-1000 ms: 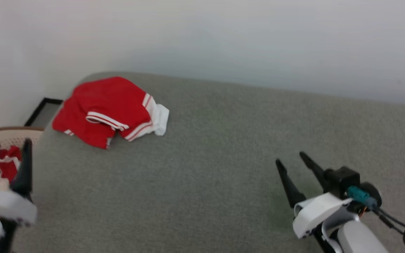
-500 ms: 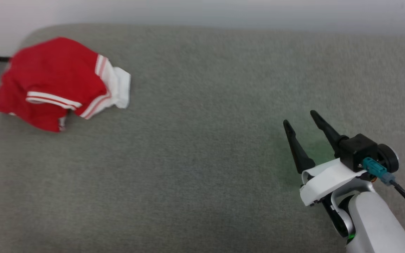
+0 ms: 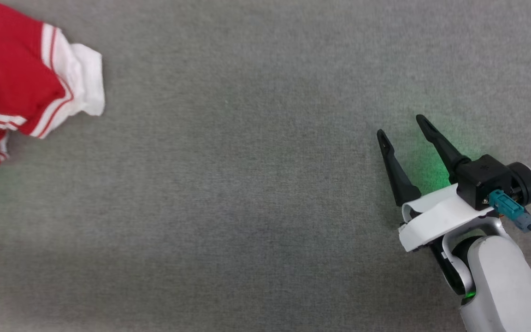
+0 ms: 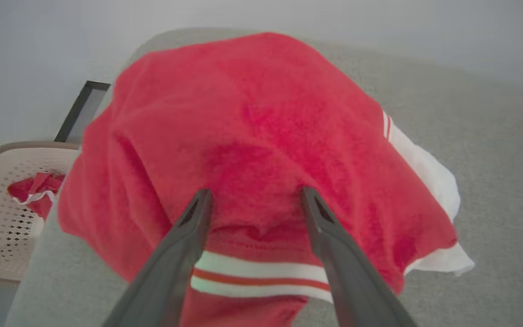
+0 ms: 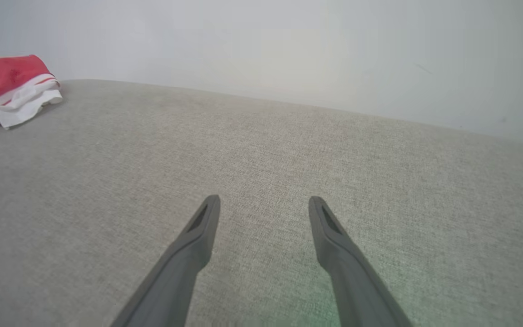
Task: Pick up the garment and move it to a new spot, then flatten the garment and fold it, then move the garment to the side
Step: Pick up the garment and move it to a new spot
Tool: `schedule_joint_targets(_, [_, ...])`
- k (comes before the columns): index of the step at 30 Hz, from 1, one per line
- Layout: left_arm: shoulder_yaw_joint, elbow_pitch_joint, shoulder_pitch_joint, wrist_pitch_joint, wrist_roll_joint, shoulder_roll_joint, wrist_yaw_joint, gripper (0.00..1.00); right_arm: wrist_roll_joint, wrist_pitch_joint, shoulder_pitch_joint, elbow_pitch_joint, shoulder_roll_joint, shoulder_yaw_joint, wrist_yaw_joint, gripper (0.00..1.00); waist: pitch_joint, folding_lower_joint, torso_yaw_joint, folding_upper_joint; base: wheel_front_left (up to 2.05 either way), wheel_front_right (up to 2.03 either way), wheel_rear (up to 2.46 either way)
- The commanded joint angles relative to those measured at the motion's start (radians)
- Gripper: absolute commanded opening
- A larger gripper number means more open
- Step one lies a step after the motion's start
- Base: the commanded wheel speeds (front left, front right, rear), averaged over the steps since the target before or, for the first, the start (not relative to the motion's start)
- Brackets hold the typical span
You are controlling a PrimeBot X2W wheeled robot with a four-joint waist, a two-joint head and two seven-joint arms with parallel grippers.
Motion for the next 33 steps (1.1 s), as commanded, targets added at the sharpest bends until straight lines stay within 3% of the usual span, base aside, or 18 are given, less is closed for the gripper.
schedule_joint_targets(1, [-0.010, 0.015, -0.015, 0.010, -0.007, -0.001, -0.002, 1.00, 0.001, 0.004, -0.014, -0.009, 0.002, -0.001, -0.001, 1.00, 0.052, 0.0000, -0.027, 0.0000, 0.00, 0.00, 0.00])
schedule_joint_targets(7, [-0.085, 0.148, -0.078, 0.097, -0.021, -0.020, -0.001, 1.00, -0.007, 0.024, -0.014, -0.042, -0.001, 0.000, -0.001, 1.00, 0.079, 0.0000, -0.029, 0.0000, 0.00, 0.00, 0.00])
schedule_joint_targets(17, [-0.197, 0.280, -0.087, 0.084, -0.050, -0.064, -0.001, 1.00, -0.007, 0.046, -0.008, -0.046, 0.007, 0.008, -0.001, 1.00, 0.066, 0.0000, -0.036, 0.0000, 0.00, 0.00, 0.00])
schedule_joint_targets(18, [-0.204, 0.289, -0.088, 0.084, -0.054, -0.064, -0.001, 0.52, -0.005, 0.047, -0.006, -0.043, 0.006, 0.007, -0.001, 1.00, 0.059, 0.0000, -0.036, 0.0000, 0.00, 0.00, 0.00])
schedule_joint_targets(19, [-0.209, 0.295, -0.091, 0.078, -0.056, -0.062, -0.001, 0.38, -0.002, 0.045, -0.003, -0.040, 0.006, 0.007, -0.001, 1.00, 0.052, 0.0000, -0.035, 0.0000, 0.00, 0.00, 0.00])
schedule_joint_targets(20, [-0.216, 0.300, -0.095, 0.075, -0.057, -0.058, -0.001, 0.00, -0.001, 0.045, 0.001, -0.037, 0.005, 0.006, -0.001, 1.00, 0.043, 0.0000, -0.033, 0.0000, 0.00, 0.00, 0.00])
schedule_joint_targets(33, [-0.248, 0.274, -0.175, -0.127, -0.057, 0.040, -0.001, 0.00, 0.018, 0.013, 0.052, 0.018, 0.012, -0.011, -0.001, 1.00, -0.100, 0.0000, -0.002, 0.0000, 0.00, 0.00, 0.00])
